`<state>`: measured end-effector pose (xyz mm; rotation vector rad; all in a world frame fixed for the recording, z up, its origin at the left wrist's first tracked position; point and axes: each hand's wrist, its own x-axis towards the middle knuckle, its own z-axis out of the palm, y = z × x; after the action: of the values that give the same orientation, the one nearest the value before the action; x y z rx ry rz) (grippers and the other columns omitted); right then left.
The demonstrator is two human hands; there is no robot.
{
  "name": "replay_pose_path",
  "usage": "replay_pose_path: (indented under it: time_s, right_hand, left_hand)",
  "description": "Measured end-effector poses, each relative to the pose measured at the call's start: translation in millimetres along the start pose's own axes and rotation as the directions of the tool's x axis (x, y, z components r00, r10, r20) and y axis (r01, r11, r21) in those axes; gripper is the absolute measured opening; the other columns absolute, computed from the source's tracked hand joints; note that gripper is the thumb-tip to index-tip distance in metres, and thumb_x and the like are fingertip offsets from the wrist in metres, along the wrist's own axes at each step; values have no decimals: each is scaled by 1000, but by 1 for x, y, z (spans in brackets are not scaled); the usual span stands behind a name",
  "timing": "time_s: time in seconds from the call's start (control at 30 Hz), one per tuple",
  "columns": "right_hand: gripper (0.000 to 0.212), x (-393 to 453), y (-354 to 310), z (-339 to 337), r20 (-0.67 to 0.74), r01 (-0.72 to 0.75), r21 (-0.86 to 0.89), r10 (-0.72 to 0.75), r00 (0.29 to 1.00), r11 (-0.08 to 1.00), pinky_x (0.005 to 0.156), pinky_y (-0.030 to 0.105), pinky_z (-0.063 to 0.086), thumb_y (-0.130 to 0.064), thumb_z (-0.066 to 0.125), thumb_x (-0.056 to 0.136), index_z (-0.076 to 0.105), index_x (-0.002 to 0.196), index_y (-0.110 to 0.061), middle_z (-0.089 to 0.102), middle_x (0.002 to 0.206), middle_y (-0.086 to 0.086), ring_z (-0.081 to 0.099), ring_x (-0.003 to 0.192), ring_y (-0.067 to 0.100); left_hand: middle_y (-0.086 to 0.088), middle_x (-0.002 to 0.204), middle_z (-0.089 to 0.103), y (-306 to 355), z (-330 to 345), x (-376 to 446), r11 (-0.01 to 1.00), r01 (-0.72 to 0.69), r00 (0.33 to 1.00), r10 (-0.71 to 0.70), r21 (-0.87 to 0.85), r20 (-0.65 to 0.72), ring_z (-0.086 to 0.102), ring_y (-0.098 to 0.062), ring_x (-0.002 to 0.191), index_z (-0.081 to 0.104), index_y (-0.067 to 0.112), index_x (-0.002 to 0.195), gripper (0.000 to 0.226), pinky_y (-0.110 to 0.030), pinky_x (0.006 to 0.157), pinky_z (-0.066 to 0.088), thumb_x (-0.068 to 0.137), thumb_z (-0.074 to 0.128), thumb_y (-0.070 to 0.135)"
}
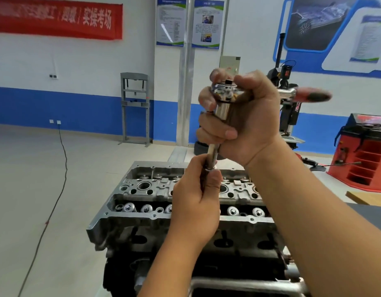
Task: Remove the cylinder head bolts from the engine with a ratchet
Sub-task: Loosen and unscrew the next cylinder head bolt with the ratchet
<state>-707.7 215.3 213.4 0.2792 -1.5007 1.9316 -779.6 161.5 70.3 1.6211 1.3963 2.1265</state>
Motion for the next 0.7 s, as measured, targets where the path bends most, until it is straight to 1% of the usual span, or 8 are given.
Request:
replay_pose_path:
  time_s: [0.1, 0.2, 0.27, 0.33, 0.4, 0.47, 0.57, 0.7]
  right_hand:
    - [19, -8, 6, -2, -86, 91, -23, -92, 992, 996, 51, 25, 15, -31, 48, 80, 55, 90, -17, 56, 73, 6, 24, 38, 15]
    - [15, -13, 20, 10, -237, 264, -249, -323, 916, 932, 48, 24, 27, -24, 58, 83, 59, 92, -12, 58, 75, 8, 32, 42, 17]
    - [7, -8, 26, 19, -232, 303, -375, -405, 884, 876, 44, 23, 30, -19, 60, 82, 62, 86, -14, 58, 73, 9, 34, 41, 17]
    - [6, -1, 23, 22, -161, 222, -352, -292, 943, 909, 44, 22, 26, -17, 58, 79, 62, 83, -14, 57, 69, 10, 31, 38, 15]
    - [9, 3, 13, 19, -59, 66, -184, -78, 995, 981, 47, 19, 18, -17, 56, 76, 62, 81, -14, 53, 67, 11, 28, 35, 12]
    - [16, 3, 4, 9, -10, -14, 9, 14, 1000, 1000, 50, 18, 10, -24, 50, 74, 60, 82, -13, 52, 65, 10, 25, 33, 11]
    - [23, -5, 3, 0, -47, 33, 18, -32, 998, 999, 51, 23, 13, -29, 46, 76, 59, 88, -14, 56, 69, 9, 26, 36, 14]
    - [20, -13, 18, 11, -228, 251, -287, -320, 920, 925, 49, 27, 34, -23, 57, 81, 64, 95, -11, 66, 79, 12, 43, 40, 22]
  left_hand:
    - [4, 81, 65, 0, 3, -1, 999, -27, 999, 27, 29, -29, 59, -17, 69, 59, 39, 104, 11, -43, 63, 53, 105, 48, 40]
    - [7, 76, 64, 1, 7, -2, 993, -51, 995, 61, 111, -81, 59, -16, 68, 59, 36, 100, 14, -28, 59, 47, 100, 49, 27]
    - [7, 76, 63, 1, 7, -3, 992, -48, 992, 61, 114, -114, 58, -16, 64, 58, 35, 99, 14, -27, 56, 46, 98, 47, 26]
    - [5, 76, 64, 0, 4, -2, 996, -15, 992, 25, 82, -120, 59, -14, 63, 57, 37, 98, 11, -33, 57, 50, 97, 47, 30]
    - [6, 79, 66, -1, 1, 0, 1000, 16, 997, -14, 22, -76, 62, -13, 69, 59, 40, 101, 9, -39, 65, 54, 99, 51, 36]
    - [7, 81, 67, -1, -2, 1, 1000, 3, 1000, -3, -14, -18, 62, -14, 74, 60, 42, 104, 10, -42, 68, 54, 98, 52, 40]
    - [10, 77, 64, -1, 0, 2, 1000, -11, 1000, 11, -8, 1, 56, -11, 68, 61, 39, 106, 12, -37, 62, 50, 98, 51, 39]
    - [9, 71, 61, 0, 7, 0, 997, -38, 996, 44, 71, -78, 53, -9, 62, 62, 34, 98, 13, -17, 60, 41, 96, 53, 25]
